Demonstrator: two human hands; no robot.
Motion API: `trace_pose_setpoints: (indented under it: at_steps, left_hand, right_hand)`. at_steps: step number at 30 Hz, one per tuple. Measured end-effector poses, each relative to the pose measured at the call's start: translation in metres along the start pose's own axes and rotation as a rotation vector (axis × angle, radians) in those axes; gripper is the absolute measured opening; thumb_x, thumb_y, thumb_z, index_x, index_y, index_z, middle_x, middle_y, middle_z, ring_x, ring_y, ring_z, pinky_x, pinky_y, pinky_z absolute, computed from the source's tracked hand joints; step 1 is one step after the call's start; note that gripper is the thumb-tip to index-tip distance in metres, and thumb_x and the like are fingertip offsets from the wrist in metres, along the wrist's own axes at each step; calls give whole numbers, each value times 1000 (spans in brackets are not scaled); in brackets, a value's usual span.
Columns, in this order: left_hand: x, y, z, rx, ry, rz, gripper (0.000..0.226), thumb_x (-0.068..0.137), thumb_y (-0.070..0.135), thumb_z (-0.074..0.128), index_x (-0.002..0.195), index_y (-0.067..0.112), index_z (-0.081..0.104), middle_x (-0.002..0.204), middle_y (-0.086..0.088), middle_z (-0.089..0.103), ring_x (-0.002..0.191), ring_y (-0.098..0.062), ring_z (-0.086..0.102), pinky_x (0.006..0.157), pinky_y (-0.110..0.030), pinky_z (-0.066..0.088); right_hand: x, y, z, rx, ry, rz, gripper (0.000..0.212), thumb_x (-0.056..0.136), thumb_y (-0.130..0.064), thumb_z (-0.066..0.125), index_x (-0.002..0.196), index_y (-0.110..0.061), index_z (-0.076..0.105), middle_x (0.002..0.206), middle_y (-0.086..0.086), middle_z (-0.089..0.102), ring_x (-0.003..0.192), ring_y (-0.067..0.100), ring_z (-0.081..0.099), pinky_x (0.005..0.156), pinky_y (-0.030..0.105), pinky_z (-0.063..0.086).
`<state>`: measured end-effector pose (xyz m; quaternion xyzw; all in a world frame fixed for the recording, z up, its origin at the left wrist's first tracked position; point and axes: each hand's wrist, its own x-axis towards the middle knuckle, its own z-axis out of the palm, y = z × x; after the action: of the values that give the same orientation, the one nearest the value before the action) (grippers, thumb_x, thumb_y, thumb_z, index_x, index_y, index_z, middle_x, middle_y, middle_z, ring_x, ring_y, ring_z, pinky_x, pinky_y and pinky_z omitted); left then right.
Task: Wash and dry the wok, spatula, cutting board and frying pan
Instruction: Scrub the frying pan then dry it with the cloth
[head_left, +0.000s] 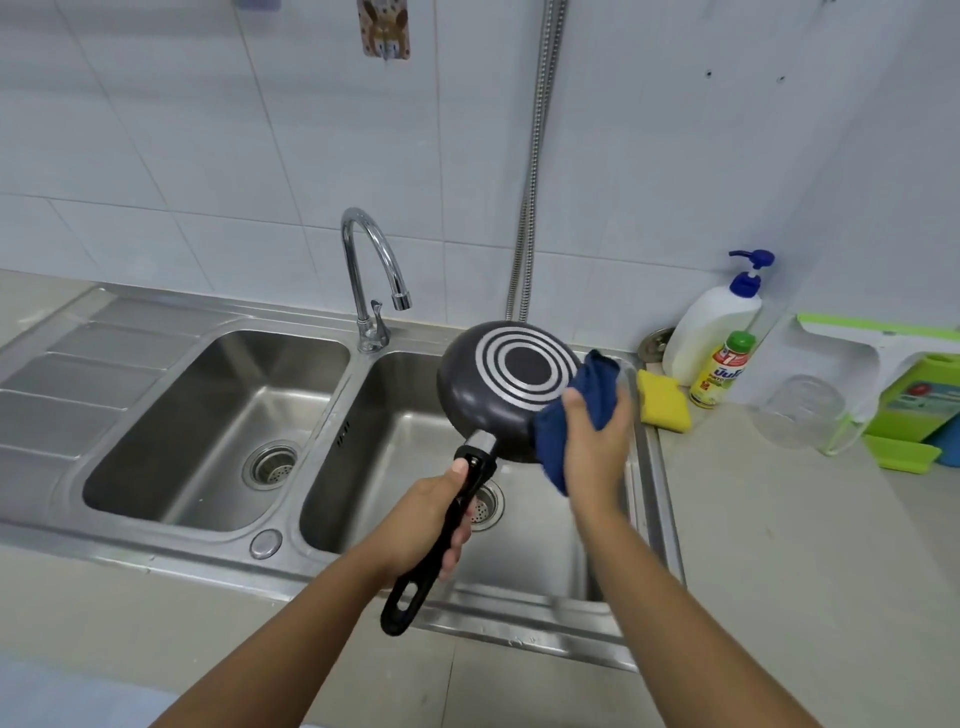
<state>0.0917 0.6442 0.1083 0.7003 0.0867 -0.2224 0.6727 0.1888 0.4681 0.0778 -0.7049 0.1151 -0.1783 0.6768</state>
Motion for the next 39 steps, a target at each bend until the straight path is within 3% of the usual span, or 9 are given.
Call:
trace_pose_setpoints:
  at_steps: [3, 6, 11, 15, 20, 24, 28, 34, 39]
  left_hand:
    - [8, 8, 2, -72, -5, -26, 53, 101, 55, 29, 82, 10, 50, 56, -4, 44, 42, -17, 41, 41, -26, 38]
    - [9, 11, -2, -124, -39, -57, 51, 100, 56, 31, 84, 11, 49, 56, -3, 42, 41, -16, 40, 39, -24, 37]
    - [-7, 9, -20, -79, -199, -113, 50, 99, 56, 31, 86, 11, 47, 56, -3, 38, 38, -14, 36, 35, -22, 35]
    - [-10, 5, -22, -57, -234, -165, 50, 99, 56, 30, 84, 12, 47, 55, -3, 38, 37, -13, 36, 35, -20, 34]
    - [5, 10, -17, 38, -147, -173, 51, 101, 55, 28, 86, 11, 47, 56, -2, 41, 41, -15, 40, 39, -23, 37]
    - [10, 15, -16, 225, -102, -203, 46, 102, 50, 31, 87, 11, 49, 56, -2, 47, 43, -15, 44, 43, -23, 39]
    - [20, 13, -8, 586, -4, -108, 44, 103, 43, 29, 84, 8, 50, 58, -5, 53, 38, -16, 49, 40, -20, 39]
    - [29, 11, -10, 967, 44, -38, 50, 103, 45, 25, 85, 9, 54, 62, -4, 59, 42, -16, 57, 54, -27, 50]
    - [32, 8, -14, 1260, 37, 14, 45, 105, 45, 20, 83, 15, 46, 65, -1, 53, 48, -14, 51, 62, -33, 49]
  right_hand:
    - [-25, 6, 9, -276, -68, -303, 59, 86, -39, 67, 138, -20, 46, 146, 0, 43, 136, 21, 37, 113, 37, 31]
    - [-5, 8, -8, -430, -269, -523, 53, 90, -39, 62, 138, -23, 48, 150, -1, 39, 139, 18, 32, 115, 30, 23]
    - [76, -12, -28, 14, -328, 57, 40, 74, -33, 67, 108, -13, 66, 105, 4, 68, 99, 14, 63, 86, 29, 44]
    - [96, -15, -30, -88, -436, 224, 11, 90, -16, 61, 98, -20, 67, 95, -1, 70, 100, 24, 64, 79, 29, 46]
    - [31, 6, -4, -423, -498, -228, 49, 84, -38, 65, 130, -21, 60, 135, -5, 57, 127, 12, 48, 113, 32, 32]
    - [-6, 0, 13, -621, -642, -505, 50, 93, -39, 60, 141, -37, 48, 151, -11, 37, 139, 11, 28, 110, 25, 24]
    - [25, -12, 41, -932, -752, -799, 48, 91, -41, 58, 139, -36, 51, 149, -6, 42, 138, 25, 32, 105, 38, 35]
    - [59, -34, 61, -798, -513, -524, 41, 88, -35, 58, 128, -30, 59, 127, -2, 60, 119, 24, 52, 95, 37, 44]
    - [22, 2, 37, -1003, -909, -1162, 42, 81, -32, 69, 123, -28, 65, 133, 0, 59, 126, 29, 48, 111, 49, 33]
